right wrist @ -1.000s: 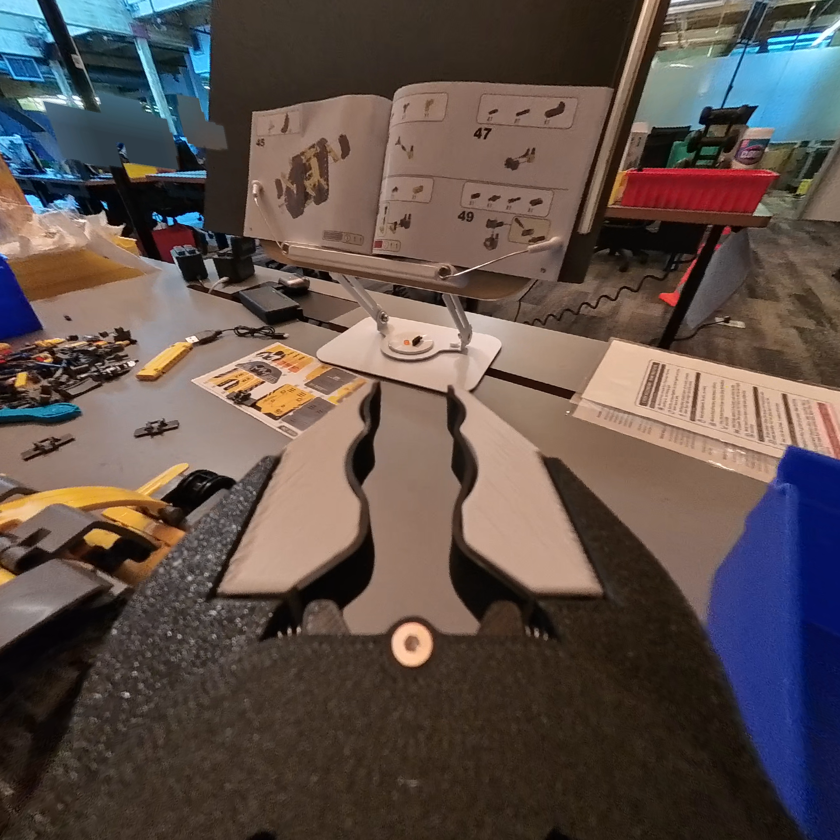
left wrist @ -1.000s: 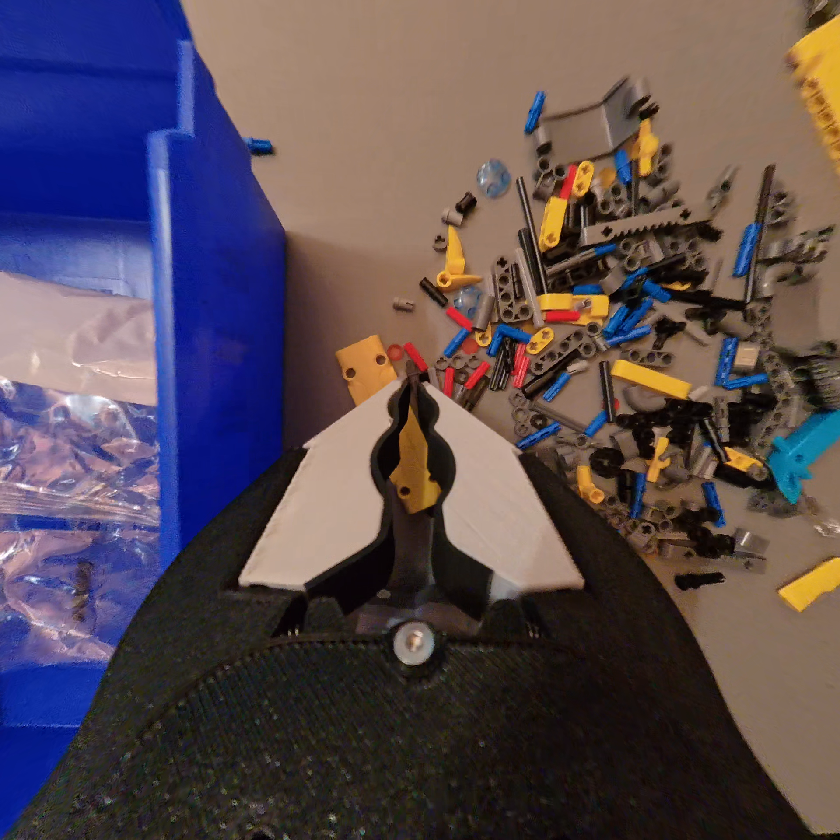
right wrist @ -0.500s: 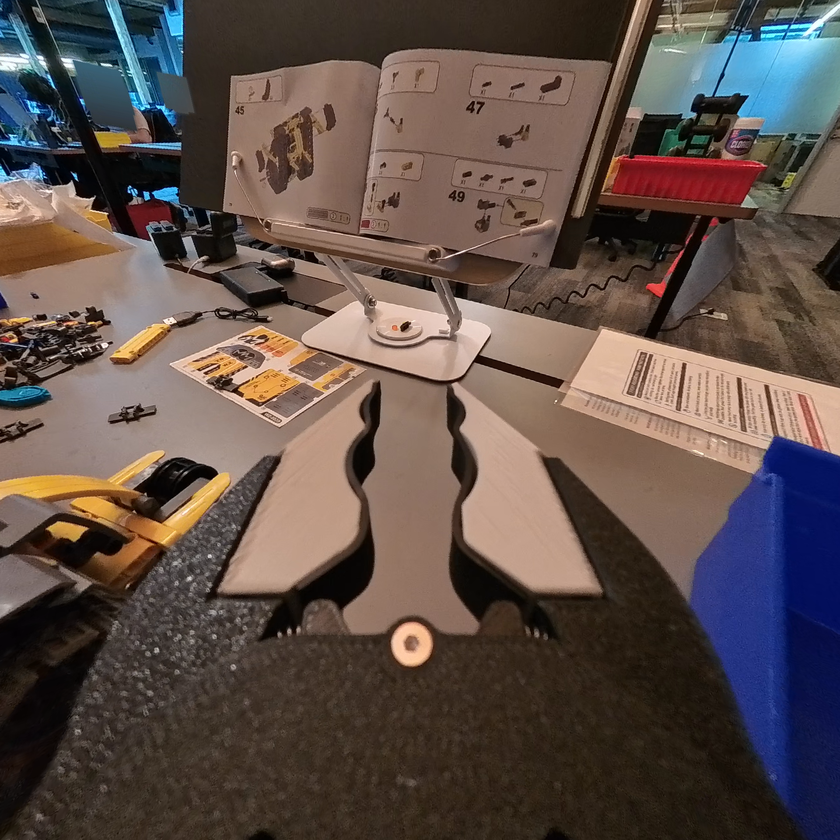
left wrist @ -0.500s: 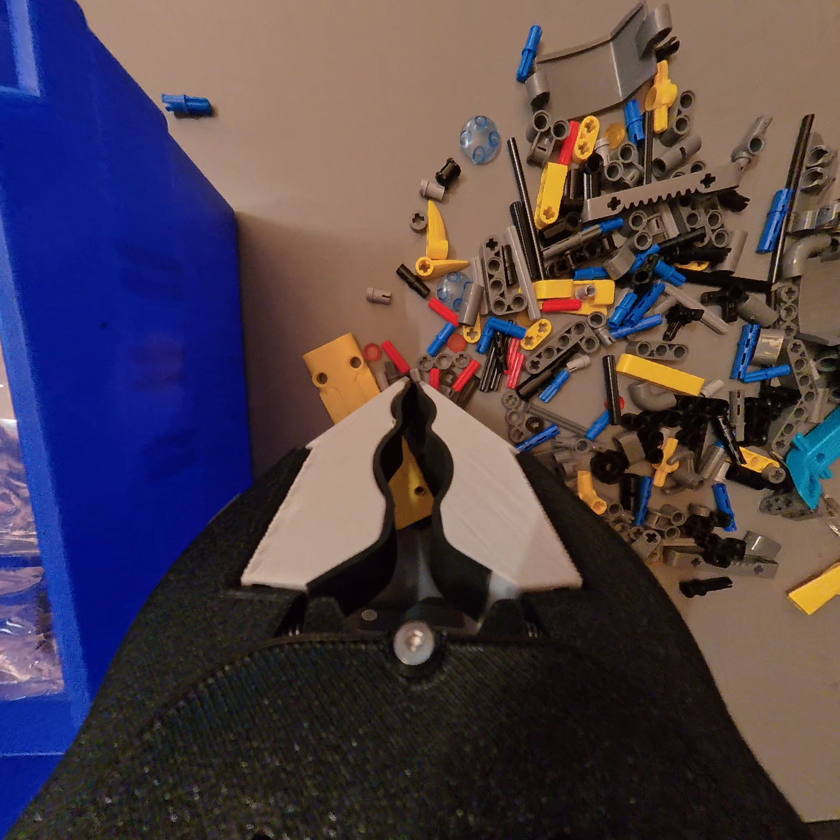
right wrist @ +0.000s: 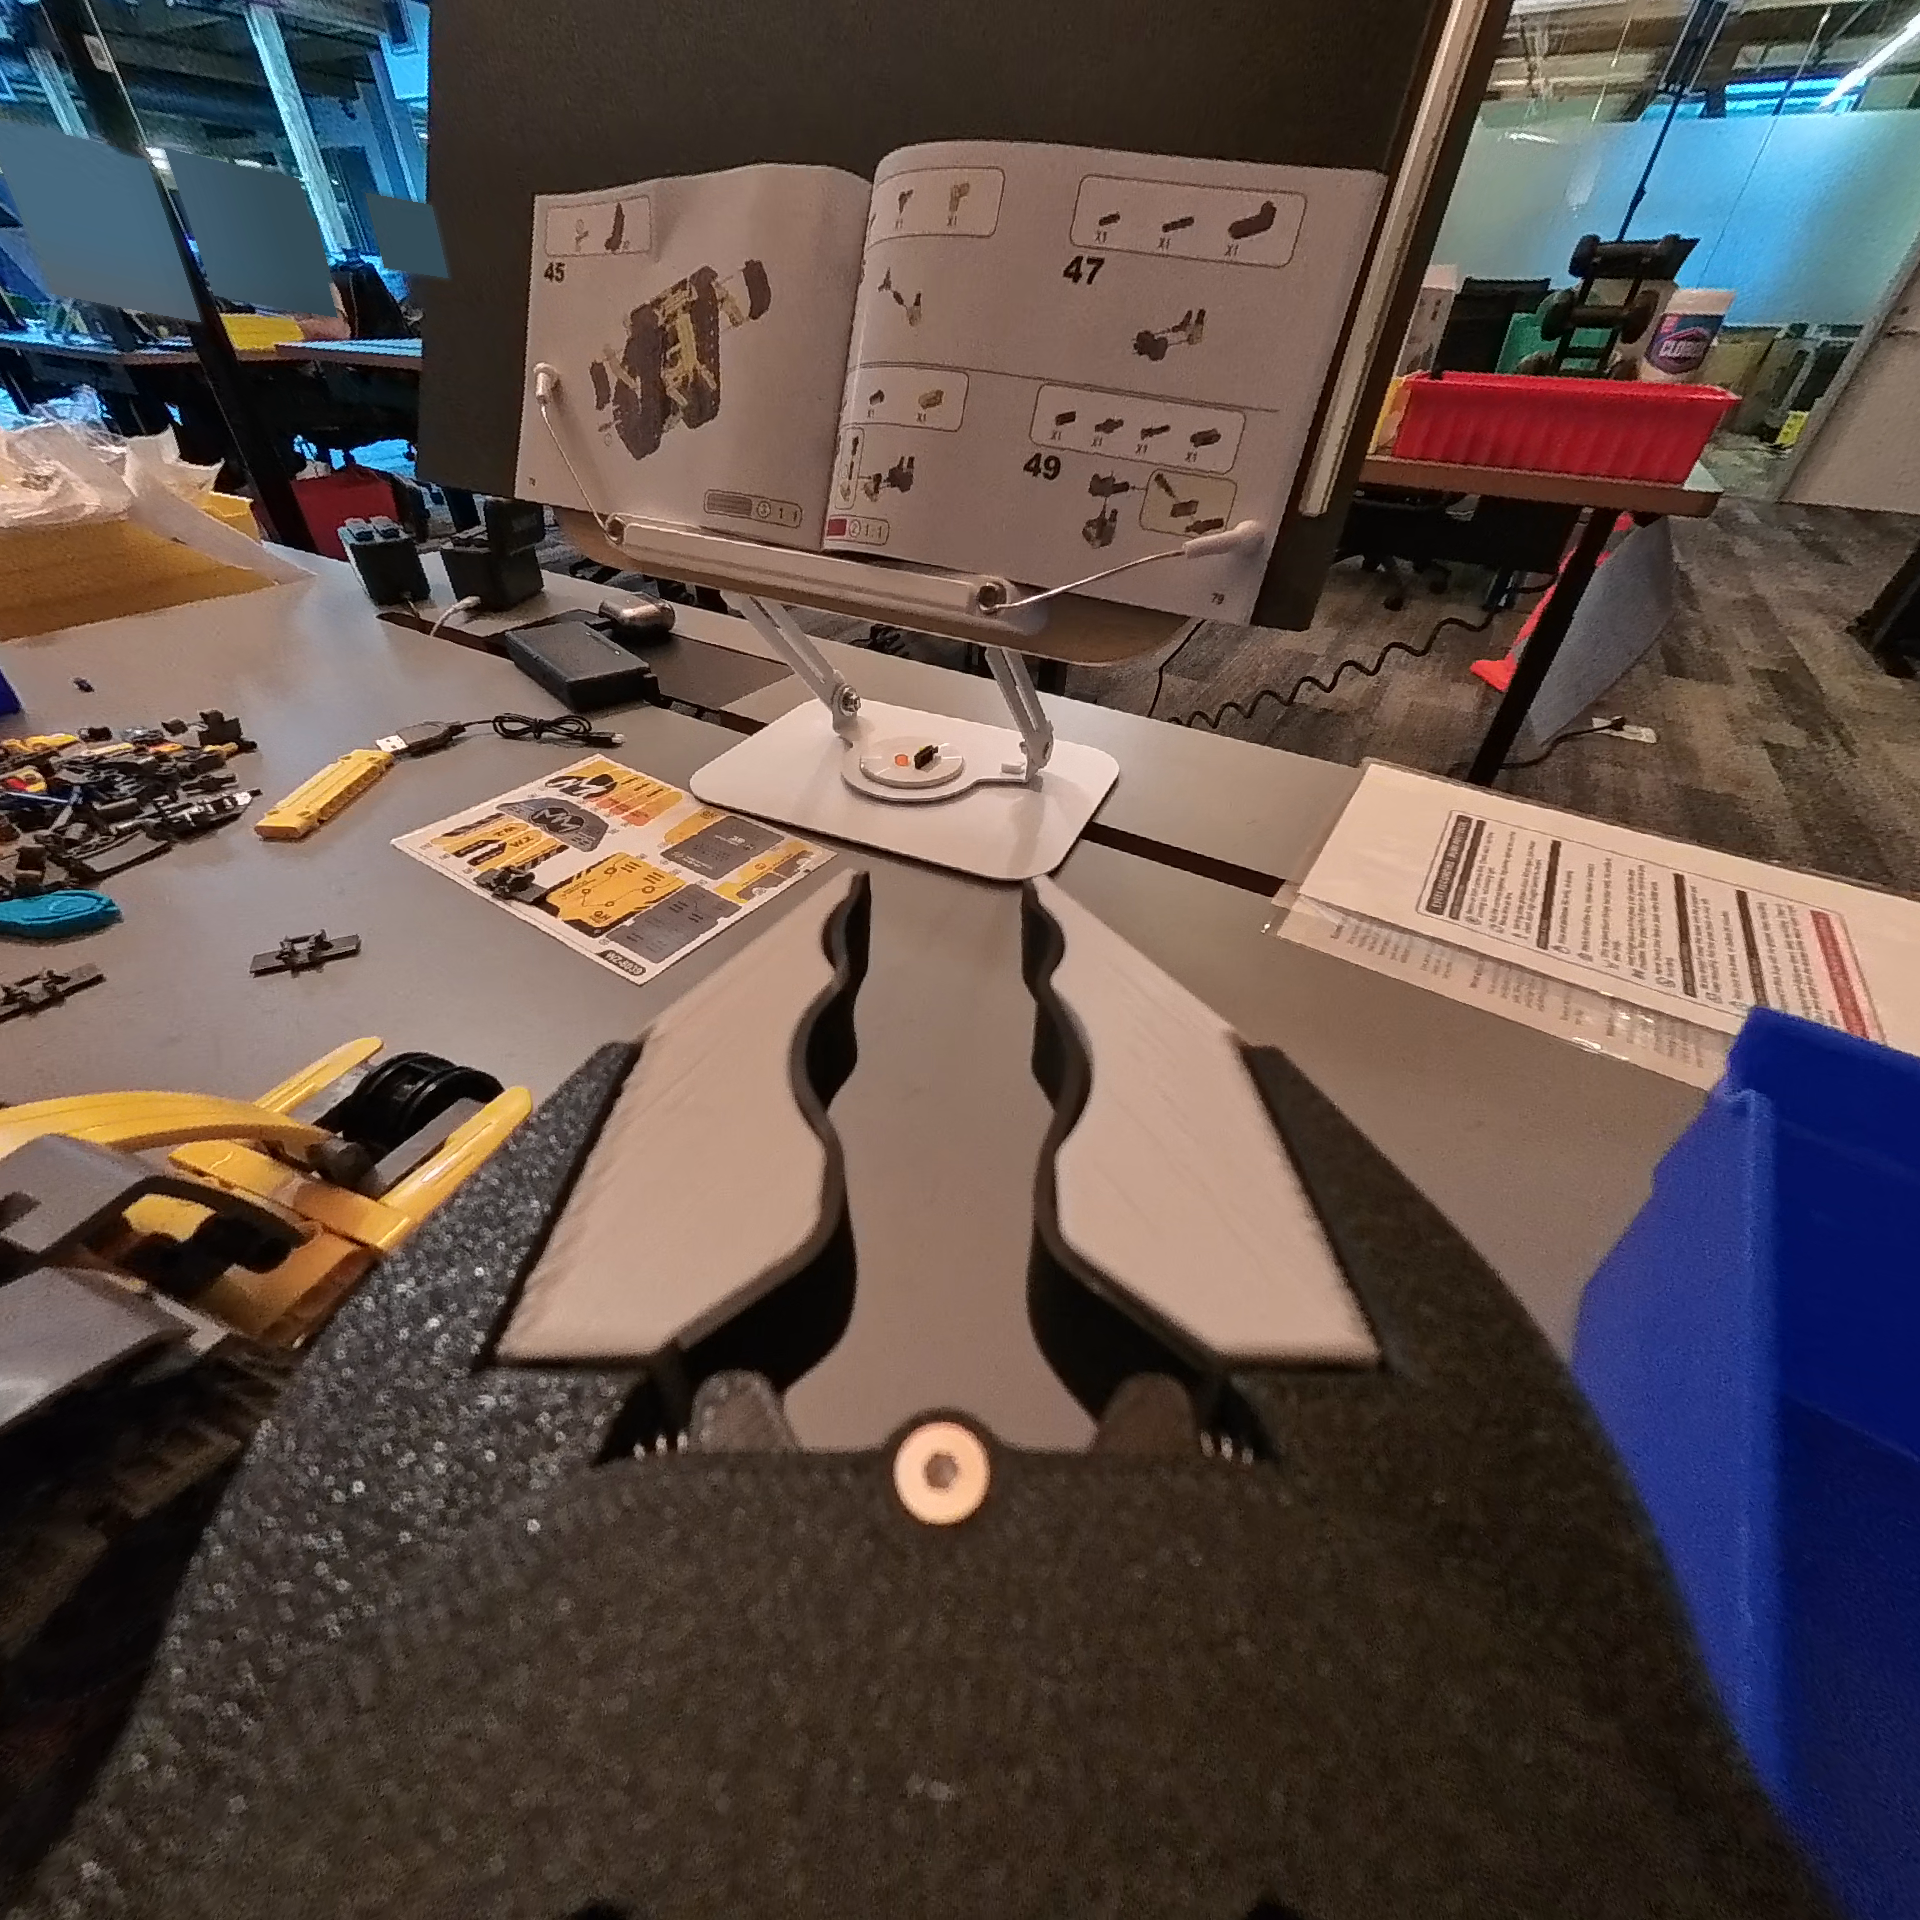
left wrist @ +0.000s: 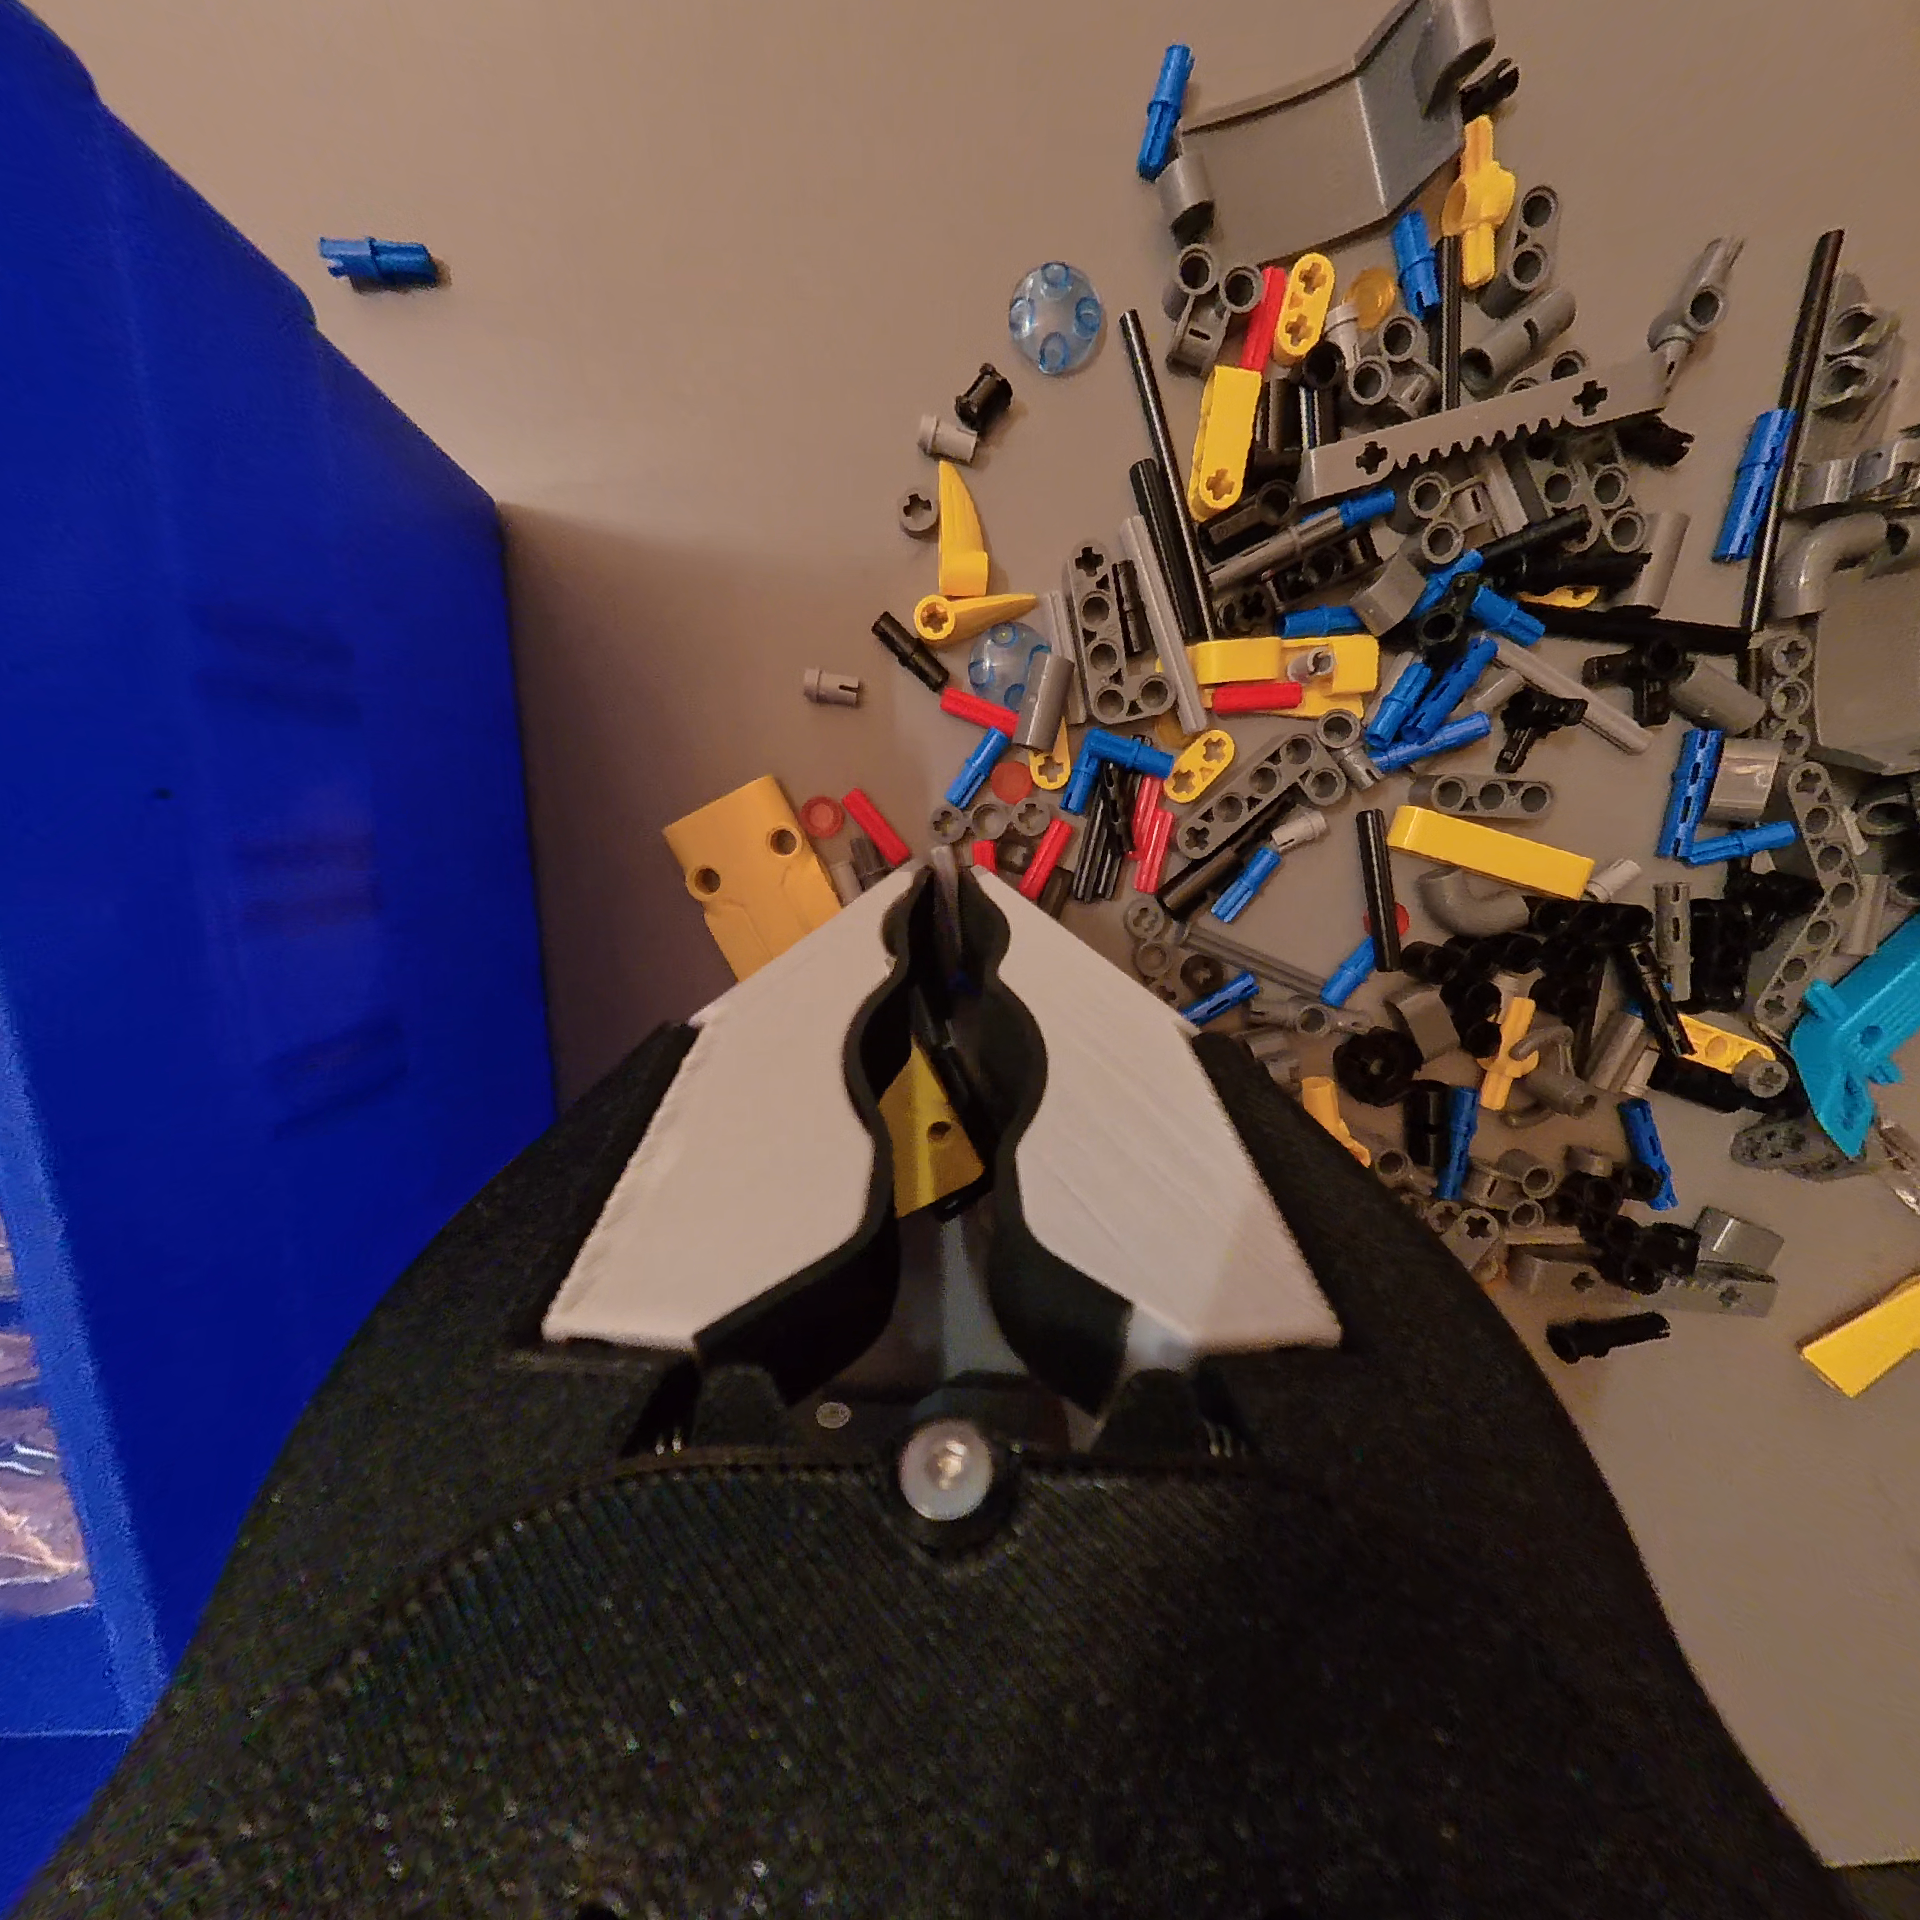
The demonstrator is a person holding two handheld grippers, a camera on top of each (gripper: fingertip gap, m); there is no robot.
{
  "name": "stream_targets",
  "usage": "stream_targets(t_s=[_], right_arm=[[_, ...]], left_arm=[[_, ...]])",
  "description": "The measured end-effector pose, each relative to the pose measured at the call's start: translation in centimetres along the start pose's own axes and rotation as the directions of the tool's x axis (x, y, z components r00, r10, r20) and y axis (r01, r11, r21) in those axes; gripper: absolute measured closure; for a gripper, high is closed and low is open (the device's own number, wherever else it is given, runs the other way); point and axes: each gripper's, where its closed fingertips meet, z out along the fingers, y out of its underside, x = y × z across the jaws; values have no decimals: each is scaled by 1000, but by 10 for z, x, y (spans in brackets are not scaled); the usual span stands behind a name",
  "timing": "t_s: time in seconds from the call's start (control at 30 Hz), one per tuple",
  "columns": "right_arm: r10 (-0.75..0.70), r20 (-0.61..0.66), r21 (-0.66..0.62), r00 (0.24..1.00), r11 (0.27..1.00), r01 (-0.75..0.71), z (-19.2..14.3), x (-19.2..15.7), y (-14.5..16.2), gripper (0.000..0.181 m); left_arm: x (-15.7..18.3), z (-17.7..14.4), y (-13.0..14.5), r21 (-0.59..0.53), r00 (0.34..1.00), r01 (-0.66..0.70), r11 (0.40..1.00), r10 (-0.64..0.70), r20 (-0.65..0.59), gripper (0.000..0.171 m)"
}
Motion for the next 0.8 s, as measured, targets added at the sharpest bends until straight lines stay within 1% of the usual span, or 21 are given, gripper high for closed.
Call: stream_targets(t_s=[0.5,0.7,0.8], right_arm=[[-10,0,12,1000,1000,10,-2,-2,-4,153],[-4,-3,19,1000,1000,4,-3,-1,-5,153],[-2,3,17,1000,1000,2,-2,-2,-5,153]], left_arm=[[5,-1,2,45,1000,-2,999,3,-31,171],[4,-19,-2,115,1000,-10,993,10,2,171],[5,-24,0,115,1000,-15,993,14,5,171]])
